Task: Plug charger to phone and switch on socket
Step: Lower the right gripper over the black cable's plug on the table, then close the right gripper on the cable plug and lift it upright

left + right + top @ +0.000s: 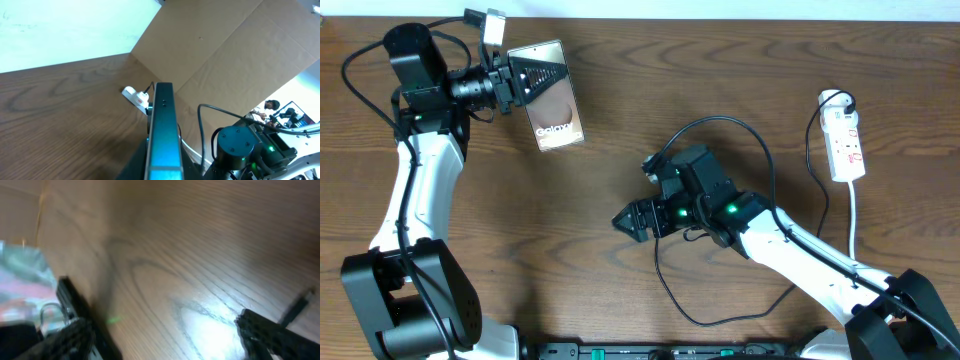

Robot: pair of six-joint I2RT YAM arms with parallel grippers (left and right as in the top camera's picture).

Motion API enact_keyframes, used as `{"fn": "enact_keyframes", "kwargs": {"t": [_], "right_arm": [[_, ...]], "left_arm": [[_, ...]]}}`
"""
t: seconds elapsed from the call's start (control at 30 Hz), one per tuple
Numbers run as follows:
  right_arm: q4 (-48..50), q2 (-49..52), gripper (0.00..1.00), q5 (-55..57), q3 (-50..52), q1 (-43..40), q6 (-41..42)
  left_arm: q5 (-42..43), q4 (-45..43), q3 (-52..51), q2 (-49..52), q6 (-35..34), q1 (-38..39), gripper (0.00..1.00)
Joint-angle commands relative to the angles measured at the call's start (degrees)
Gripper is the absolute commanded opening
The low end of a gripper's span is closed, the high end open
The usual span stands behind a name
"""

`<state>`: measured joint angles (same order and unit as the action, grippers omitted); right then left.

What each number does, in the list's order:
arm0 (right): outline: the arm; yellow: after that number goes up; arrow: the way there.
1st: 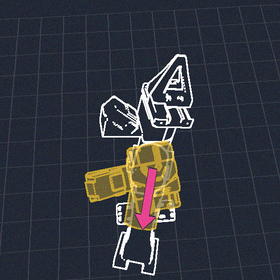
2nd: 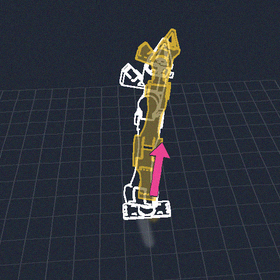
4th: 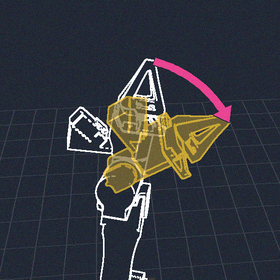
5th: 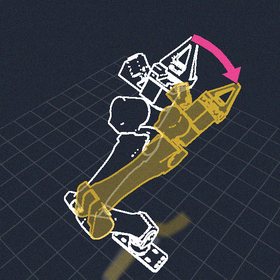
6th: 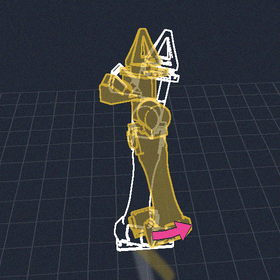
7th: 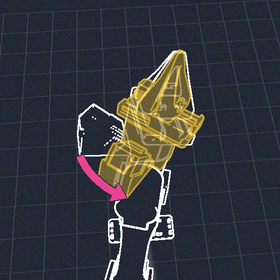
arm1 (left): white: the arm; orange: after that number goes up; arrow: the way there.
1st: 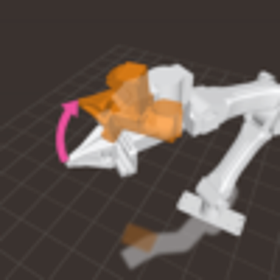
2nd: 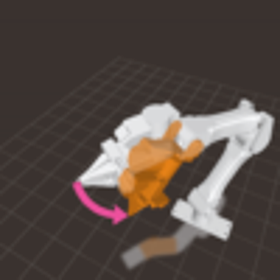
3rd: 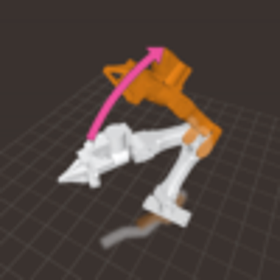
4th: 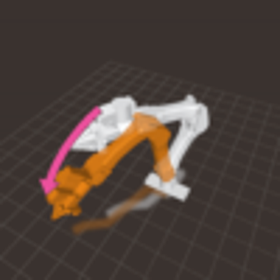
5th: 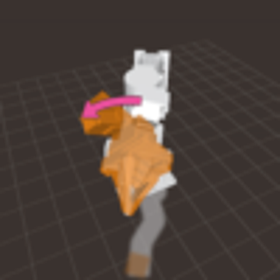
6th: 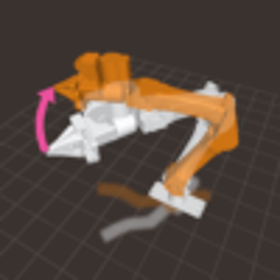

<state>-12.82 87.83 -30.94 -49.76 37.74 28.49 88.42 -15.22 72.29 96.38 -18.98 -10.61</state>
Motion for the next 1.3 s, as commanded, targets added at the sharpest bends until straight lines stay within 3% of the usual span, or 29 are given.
{"fn": "enact_keyframes", "kwargs": {"t": [0.0, 0.1, 0.3, 0.7, 1.0, 1.27], "right_arm": [[-1.18, -0.17, 0.88, 6.34, -0.07, 0.72, 6.82], [-3.17, -0.17, 0.88, 10.45, -1.16, 2.47, 8.39], [-16.85, -0.04, 0.88, 25.73, -10.6, 7.23, 12.87], [-19.56, 9.16, 0.78, 28.63, -11.17, 7.37, 19.87], [-26.03, 16.59, 0.72, 31.93, -18.08, 7.87, 20.92], [-28.17, 17.29, 0.58, 33.64, -18.56, 7.93, 24.46]], "left_arm": [[1.55, -0.33, 0.57, -0.92, 1.18, -0.26, 0.07], [1.53, -0.35, 0.57, -0.9, 1.22, -0.26, 0.07], [1.55, -0.33, 0.57, -0.9, 1.2, -0.37, 0.07], [1.55, -0.33, 0.57, -0.9, 1.18, -0.37, 0.07], [1.55, -0.33, 0.57, -0.9, 1.2, -0.37, 0.08], [1.55, -0.33, 0.57, -0.9, 1.2, -0.37, 0.08]]}}
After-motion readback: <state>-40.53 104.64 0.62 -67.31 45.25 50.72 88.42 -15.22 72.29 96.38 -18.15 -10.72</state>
